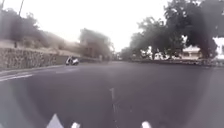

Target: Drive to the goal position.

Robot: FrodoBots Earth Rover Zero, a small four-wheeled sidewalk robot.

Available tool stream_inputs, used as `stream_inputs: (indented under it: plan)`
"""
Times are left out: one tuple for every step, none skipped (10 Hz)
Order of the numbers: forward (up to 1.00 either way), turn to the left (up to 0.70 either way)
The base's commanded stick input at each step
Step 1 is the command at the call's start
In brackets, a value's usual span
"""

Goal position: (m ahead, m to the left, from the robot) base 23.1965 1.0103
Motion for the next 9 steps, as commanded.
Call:
stream_inputs:
  plan:
    - [0.7, 0.0]
    - [0.7, 0.0]
    - [0.7, 0.0]
    - [0.7, 0.0]
    - [0.7, 0.0]
    - [0.7, 0.0]
    - [0.7, 0.0]
    - [0.7, 0.0]
    - [0.7, 0.0]
